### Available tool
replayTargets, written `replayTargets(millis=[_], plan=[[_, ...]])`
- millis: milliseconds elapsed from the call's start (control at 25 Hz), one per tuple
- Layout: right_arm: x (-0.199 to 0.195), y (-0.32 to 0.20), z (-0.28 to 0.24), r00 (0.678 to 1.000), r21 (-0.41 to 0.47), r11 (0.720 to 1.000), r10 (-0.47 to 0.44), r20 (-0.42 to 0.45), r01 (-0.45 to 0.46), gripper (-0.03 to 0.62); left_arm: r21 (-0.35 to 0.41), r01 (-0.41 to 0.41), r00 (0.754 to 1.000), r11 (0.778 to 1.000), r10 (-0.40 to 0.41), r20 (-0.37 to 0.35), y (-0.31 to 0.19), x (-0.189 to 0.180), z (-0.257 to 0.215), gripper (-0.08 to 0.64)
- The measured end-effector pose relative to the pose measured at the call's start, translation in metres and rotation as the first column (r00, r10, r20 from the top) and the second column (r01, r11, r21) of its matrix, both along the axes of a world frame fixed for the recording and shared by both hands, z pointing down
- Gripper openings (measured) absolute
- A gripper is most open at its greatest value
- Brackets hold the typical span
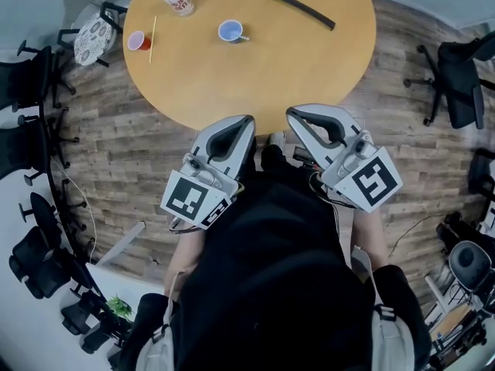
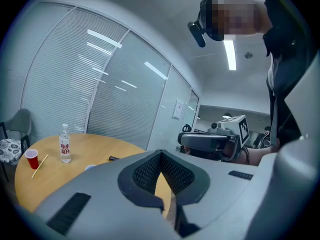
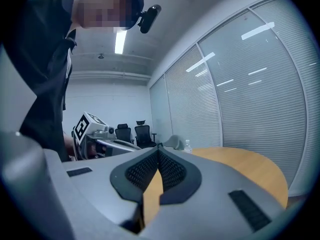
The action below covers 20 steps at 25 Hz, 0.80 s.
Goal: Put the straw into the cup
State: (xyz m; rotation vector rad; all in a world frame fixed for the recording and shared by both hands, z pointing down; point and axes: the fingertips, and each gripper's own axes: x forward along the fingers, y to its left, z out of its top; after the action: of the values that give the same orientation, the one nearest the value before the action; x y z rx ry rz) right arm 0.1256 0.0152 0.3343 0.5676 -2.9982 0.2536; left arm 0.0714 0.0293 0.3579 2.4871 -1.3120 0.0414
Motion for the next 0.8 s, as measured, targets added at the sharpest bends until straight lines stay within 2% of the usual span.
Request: replayTargets(millis=[160, 280, 440, 560, 800], plan=[[0.008, 0.006, 0.0, 1.0, -0.035, 0.999, -0.009, 0.019, 0.009, 0.017, 0.0, -0.011, 1.0, 1.0, 0.011, 0.001, 0.003, 0.002, 0.001, 0.011], [0.016, 0.008, 0.002, 1.0, -0.031, 1.0, -0.004, 0.005, 0.004, 0.017, 0.0, -0.012, 1.0, 1.0, 0.012, 0.0, 0.005, 0.003, 0.001, 0.011], [0.023, 0.007, 0.002, 0.999, -0.04, 0.999, 0.007, 0.031, -0.006, 0.017, -0.002, -0.011, 1.0, 1.0, 0.011, -0.004, 0.008, 0.003, 0.001, 0.011], [0.026, 0.008, 0.01, 1.0, -0.02, 1.0, 0.004, -0.012, -0.004, 0.017, -0.002, -0.017, 1.0, 1.0, 0.017, 0.0, 0.01, 0.004, 0.001, 0.011], [0.027, 0.011, 0.015, 1.0, -0.014, 1.0, 0.007, -0.027, -0.007, 0.017, -0.002, -0.016, 1.0, 1.0, 0.016, 0.0, 0.014, 0.002, 0.002, 0.011]])
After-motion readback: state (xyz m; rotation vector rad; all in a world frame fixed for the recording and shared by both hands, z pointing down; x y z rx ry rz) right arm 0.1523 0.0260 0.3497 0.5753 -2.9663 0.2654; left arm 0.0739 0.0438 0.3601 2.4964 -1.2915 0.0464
